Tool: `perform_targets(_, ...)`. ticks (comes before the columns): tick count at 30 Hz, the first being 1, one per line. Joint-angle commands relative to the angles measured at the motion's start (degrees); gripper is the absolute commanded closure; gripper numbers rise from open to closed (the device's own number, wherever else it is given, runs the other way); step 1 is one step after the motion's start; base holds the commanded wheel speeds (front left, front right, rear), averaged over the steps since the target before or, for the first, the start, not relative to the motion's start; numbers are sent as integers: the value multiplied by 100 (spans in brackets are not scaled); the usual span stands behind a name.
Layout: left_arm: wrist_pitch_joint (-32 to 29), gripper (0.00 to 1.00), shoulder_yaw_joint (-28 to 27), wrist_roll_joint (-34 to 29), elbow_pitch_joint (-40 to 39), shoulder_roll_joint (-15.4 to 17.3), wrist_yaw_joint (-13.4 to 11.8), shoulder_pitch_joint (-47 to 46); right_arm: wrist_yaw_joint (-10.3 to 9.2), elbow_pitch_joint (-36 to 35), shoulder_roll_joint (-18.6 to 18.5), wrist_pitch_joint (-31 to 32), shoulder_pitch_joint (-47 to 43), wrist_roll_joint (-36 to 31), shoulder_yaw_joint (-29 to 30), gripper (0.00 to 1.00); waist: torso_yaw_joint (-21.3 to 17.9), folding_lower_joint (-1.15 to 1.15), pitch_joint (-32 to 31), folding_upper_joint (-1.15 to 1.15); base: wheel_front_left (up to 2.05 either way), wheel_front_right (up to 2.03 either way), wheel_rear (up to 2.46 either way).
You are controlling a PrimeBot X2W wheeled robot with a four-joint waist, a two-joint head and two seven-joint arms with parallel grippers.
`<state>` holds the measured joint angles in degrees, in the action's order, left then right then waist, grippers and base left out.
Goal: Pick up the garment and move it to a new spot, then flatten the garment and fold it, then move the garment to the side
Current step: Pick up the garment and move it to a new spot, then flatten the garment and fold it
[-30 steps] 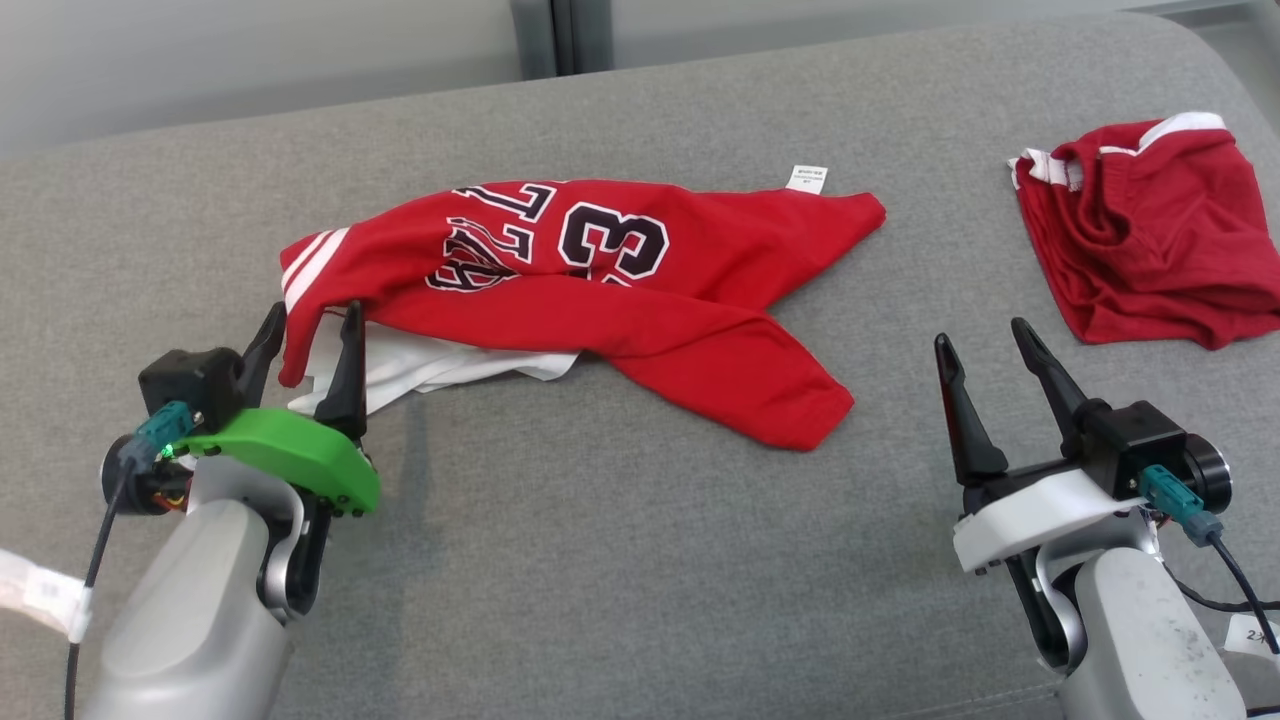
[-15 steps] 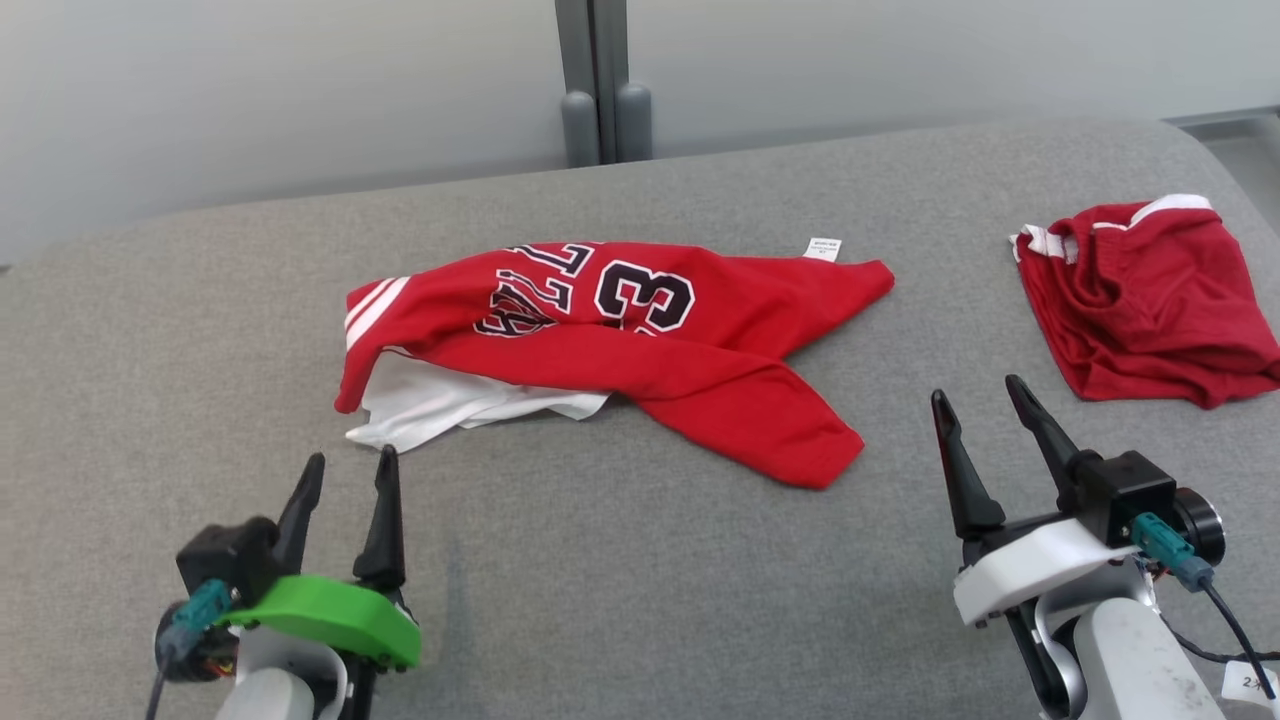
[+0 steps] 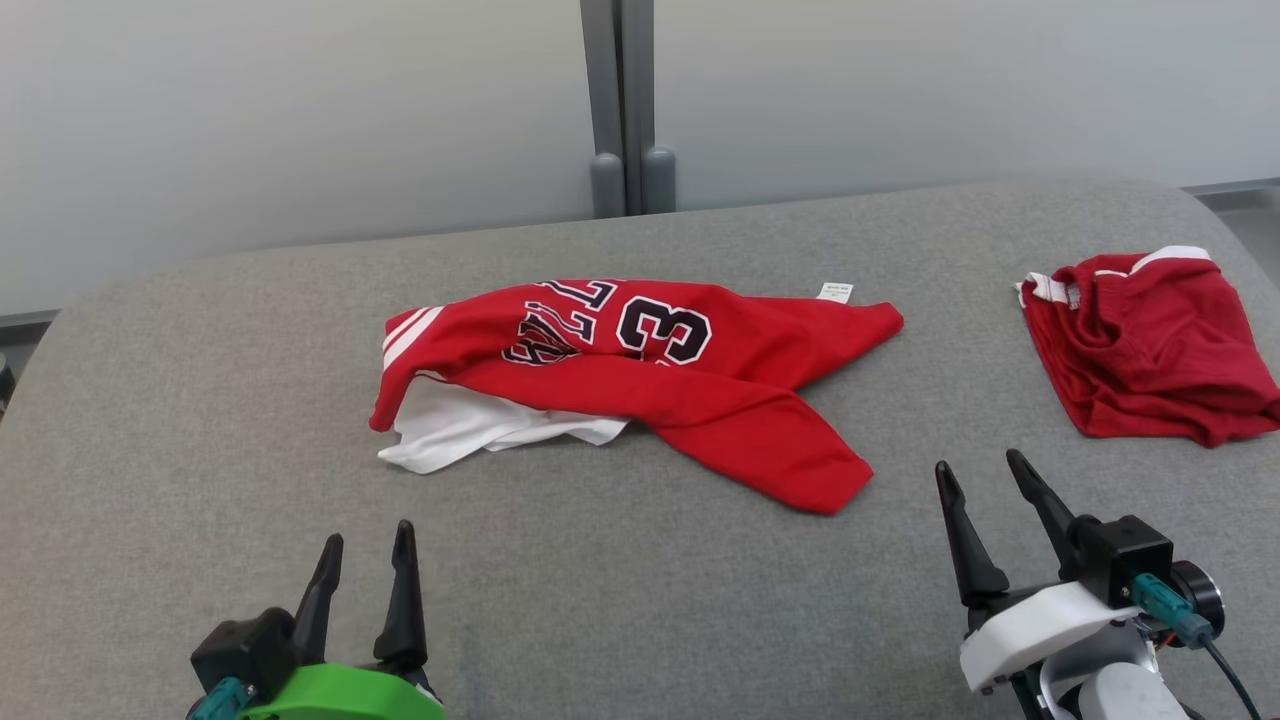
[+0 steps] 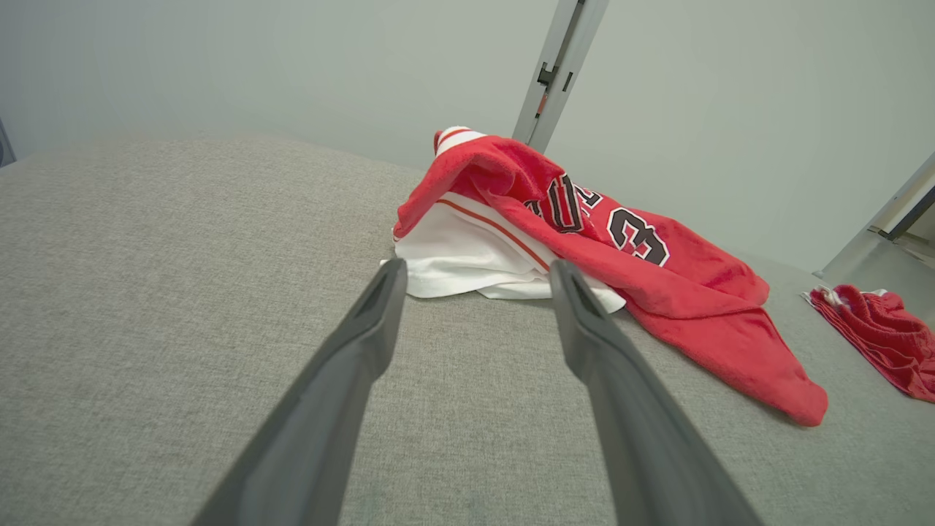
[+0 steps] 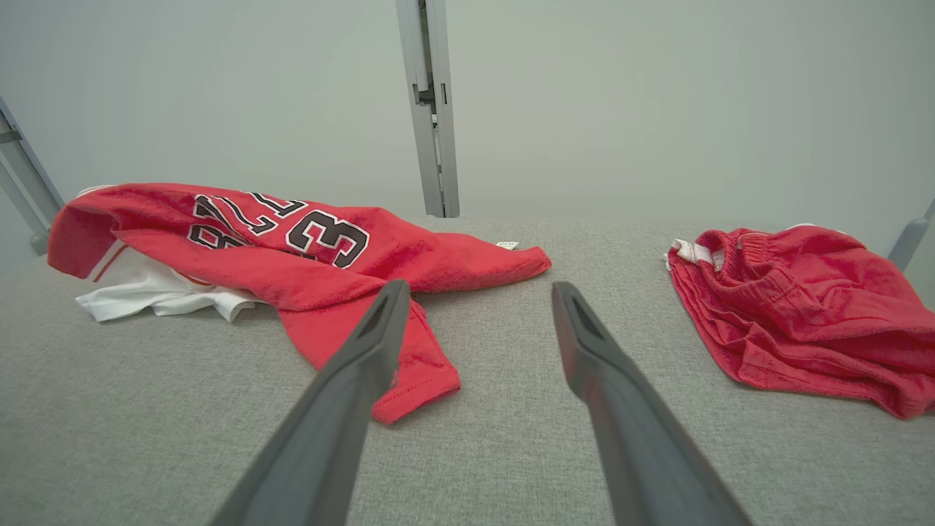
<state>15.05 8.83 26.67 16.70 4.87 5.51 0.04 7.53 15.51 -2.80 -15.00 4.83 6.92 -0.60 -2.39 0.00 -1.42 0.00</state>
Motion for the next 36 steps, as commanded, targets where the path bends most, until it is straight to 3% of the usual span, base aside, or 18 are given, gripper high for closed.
perform_targets(1,16,0,-87,-73,-47,-15,22,124,-9,21,-19,-26,-86,32,-1,0,8,0,-18,0,0,0,0)
perform_targets(27,16,0,-378,-423,101,-161,150,121,-9,97,-19,-26,22,27,-82,0,24,0,41,0,0,0,0)
perform_targets(36,-139,0,-350,-454,906,82,158,-590,-9,60,-20,-26,180,18,-188,0,-106,0,284,0,0,0,0)
